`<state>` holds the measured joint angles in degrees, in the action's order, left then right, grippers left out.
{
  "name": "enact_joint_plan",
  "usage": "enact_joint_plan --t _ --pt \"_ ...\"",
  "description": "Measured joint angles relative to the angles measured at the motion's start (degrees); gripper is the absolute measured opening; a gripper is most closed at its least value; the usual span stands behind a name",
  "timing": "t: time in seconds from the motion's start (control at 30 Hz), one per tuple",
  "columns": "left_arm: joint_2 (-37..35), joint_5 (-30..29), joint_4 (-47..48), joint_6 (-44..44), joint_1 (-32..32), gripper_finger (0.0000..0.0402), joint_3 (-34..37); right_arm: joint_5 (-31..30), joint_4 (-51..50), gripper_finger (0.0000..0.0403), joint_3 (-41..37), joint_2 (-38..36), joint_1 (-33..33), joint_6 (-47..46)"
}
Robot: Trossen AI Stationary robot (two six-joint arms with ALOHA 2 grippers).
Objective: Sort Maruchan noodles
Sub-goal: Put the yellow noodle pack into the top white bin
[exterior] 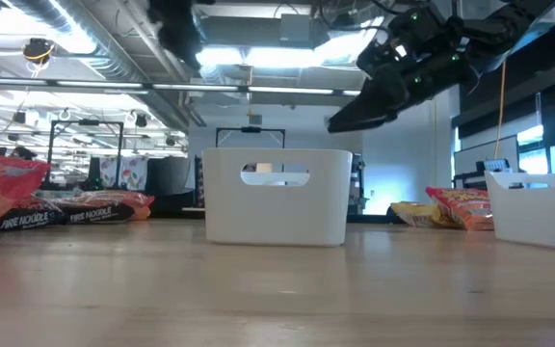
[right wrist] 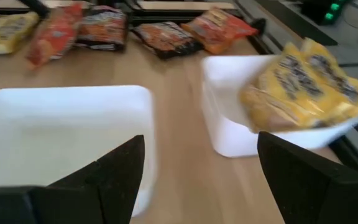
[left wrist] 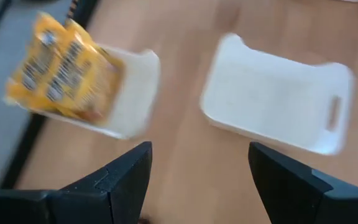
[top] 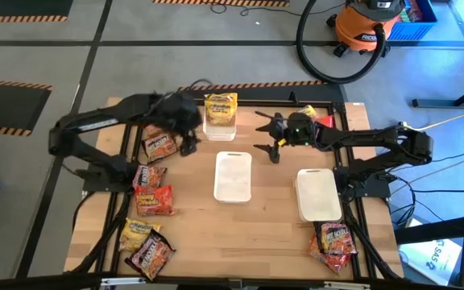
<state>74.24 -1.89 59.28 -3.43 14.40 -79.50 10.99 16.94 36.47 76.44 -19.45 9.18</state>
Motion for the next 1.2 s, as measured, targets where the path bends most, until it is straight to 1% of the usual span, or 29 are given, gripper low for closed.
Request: enact_joint_plan --t 0.13,0.23,0.37,0.43,0.53,0.63,0.77,0.93,1.03,1.2 --pt "-4.83 2.97 -0.14 -4.52 -4.49 0.0261 5.82 0.06 0.59 0.0292 0.01 0.01 3.38 0.08" --pt "-6.80 4.86 -0.25 -7.19 -7.95 0.0261 9.56 0.06 1.23 0.0292 0.01 0.00 6.04 0.02" --pt "-7.50 5.27 -0.55 -15.23 -11.84 0.0261 13.87 0.02 1.44 0.0292 0.01 0.00 9.63 -1.73" --pt "-7.43 7.00 -0.51 -19.89 -13.49 0.0261 15.97 -0.04 1.25 0.0292 0.00 0.00 11.44 -2.78" --pt "-6.85 11.48 -0.02 -24.92 -16.20 0.0261 18.61 -2.20 0.59 0.0292 0.00 0.00 14.40 -3.57" --pt "-6.84 15.21 2.61 -31.06 -19.60 0.0261 21.22 -5.15 -0.02 0.0292 0.00 0.01 17.28 -4.40" --pt "-7.31 18.45 5.92 -42.22 -25.60 0.0261 25.70 -8.15 -1.20 0.0292 0.00 0.02 20.59 -4.78" --pt "-7.87 24.67 5.46 -55.85 -34.18 0.0261 32.82 -10.83 -1.69 0.0292 0.00 0.01 23.90 -5.10" --pt "-7.90 26.68 4.97 -60.64 -38.39 0.0261 36.25 -12.12 -1.67 0.0292 0.00 0.00 25.22 -5.13" --pt "-7.88 26.41 1.95 -64.33 -43.06 0.0261 40.42 -13.40 -1.63 0.0292 0.00 0.01 26.00 -6.62"
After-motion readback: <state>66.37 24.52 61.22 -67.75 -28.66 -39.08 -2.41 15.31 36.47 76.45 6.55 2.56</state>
